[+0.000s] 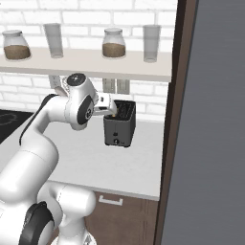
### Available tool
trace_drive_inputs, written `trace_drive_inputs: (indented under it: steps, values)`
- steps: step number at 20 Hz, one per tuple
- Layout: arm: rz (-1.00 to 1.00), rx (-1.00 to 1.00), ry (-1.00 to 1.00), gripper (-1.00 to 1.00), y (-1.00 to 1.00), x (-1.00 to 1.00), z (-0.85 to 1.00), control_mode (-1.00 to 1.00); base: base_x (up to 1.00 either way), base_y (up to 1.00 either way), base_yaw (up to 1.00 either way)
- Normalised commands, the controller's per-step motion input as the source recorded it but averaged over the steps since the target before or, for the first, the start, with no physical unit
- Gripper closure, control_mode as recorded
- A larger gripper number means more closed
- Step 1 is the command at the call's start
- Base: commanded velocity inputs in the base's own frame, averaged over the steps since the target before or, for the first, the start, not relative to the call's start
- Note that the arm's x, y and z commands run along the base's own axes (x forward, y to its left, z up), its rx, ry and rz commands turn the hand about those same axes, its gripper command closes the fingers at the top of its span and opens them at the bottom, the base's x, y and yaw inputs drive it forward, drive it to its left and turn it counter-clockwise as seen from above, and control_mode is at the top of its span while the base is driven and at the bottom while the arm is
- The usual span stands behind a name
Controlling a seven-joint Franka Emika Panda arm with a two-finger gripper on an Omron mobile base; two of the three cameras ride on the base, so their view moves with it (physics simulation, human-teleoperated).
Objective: Start the toaster. Once the lever pops up, take the bread to the plate on the dining counter.
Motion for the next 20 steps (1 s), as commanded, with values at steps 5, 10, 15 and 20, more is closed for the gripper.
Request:
trace_drive_inputs:
  steps: [5,10,15,20]
  values:
    - [0.00,0.00,0.00,-1.00,0.00,0.00,0.00,-1.00,0.00,0.00,0.00]
    - [0.00,0.00,0.00,-1.00,0.00,0.00,0.00,-1.00,0.00,0.00,0.00]
    - [0.00,0.00,0.00,-1.00,0.00,0.00,0.00,-1.00,0.00,0.00,0.00]
    - [0.00,0.00,0.00,-1.00,0.00,0.00,0.00,-1.00,0.00,0.00,0.00]
